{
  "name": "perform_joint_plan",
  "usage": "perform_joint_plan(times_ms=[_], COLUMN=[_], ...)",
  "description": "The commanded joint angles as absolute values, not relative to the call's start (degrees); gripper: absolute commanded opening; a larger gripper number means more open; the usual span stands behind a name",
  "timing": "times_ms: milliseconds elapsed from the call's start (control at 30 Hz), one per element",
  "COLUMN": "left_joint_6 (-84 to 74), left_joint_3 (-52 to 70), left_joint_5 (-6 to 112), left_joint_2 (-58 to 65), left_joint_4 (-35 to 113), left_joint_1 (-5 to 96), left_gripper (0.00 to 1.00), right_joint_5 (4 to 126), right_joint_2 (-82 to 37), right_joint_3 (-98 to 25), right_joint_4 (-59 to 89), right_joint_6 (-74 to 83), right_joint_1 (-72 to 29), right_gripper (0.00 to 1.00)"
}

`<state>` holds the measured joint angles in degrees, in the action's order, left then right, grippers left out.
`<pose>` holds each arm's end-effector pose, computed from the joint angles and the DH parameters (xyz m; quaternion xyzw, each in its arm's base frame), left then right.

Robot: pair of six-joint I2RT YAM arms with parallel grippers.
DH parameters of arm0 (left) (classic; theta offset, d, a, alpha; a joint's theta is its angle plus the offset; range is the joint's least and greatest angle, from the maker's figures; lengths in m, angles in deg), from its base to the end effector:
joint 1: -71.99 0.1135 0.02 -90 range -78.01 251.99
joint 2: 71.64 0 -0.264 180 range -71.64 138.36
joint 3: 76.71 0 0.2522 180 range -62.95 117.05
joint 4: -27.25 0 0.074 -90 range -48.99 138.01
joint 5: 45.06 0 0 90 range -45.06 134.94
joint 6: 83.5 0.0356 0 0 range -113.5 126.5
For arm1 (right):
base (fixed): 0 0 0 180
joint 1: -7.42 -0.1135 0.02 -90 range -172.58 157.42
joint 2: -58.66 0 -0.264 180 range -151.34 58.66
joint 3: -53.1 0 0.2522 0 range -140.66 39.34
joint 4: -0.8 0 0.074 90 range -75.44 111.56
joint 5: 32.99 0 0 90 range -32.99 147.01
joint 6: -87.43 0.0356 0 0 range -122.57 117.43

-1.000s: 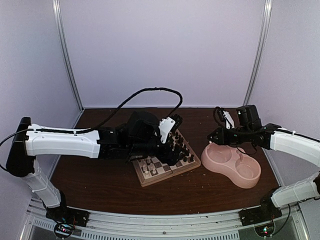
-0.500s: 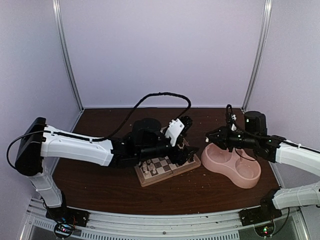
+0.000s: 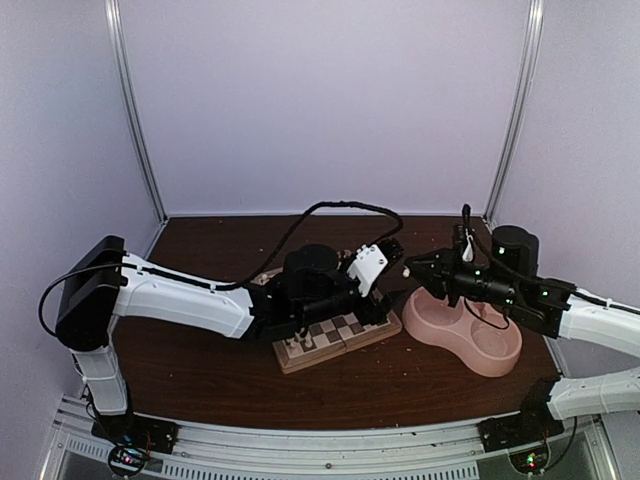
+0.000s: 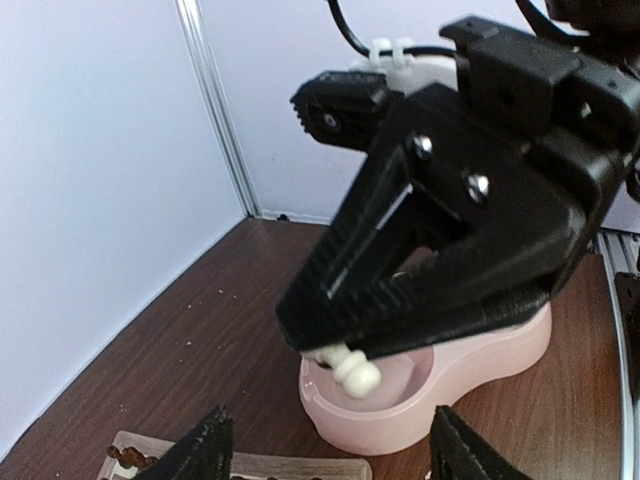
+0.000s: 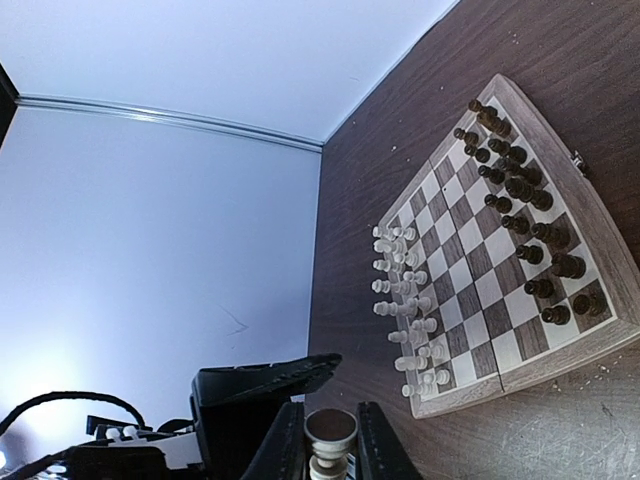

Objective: Set up the chess pieces on the board
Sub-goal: Pass from the right arm to the left

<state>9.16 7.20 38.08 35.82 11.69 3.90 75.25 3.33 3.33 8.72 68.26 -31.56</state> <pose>0.1676 -0.4054 0.2494 0.4041 0.6370 -0.3160 0.5755 0.1684 0.1506 0.2811 0.1183 0.7725 0.5718 0.2497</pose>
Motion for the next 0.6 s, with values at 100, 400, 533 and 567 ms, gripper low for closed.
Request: perform_joint_plan(times_ms=[100,400,533,567], left_joint_6=[10.1,10.5,10.6,10.6], left_joint_3=[9.3,9.4,9.5,9.5], left_joint_5=[37.0,36.6,36.7,36.6], left_joint_2=[36.3,36.4,36.5,36.6], left_joint_4=[7.2,7.7,7.7,7.7], left_joint_1=[3.8,3.8,3.8,3.8], left_gripper=[0.61,0.39,0.35,0.35], right_joint_5=[70.5,70.0,70.1,70.1], right_joint_2=[2.5,1.3,0.8,0.7], right_joint_3=[4.3,4.9,5.1,5.1], right_joint_4=[5.9,4.0,3.0,2.6], right_joint_6=[69.6,70.2,70.8,71.0], right_joint_1=[-34.5,-35.6,-35.5,-35.5], right_gripper=[0.17,0.17,0.18,0.17])
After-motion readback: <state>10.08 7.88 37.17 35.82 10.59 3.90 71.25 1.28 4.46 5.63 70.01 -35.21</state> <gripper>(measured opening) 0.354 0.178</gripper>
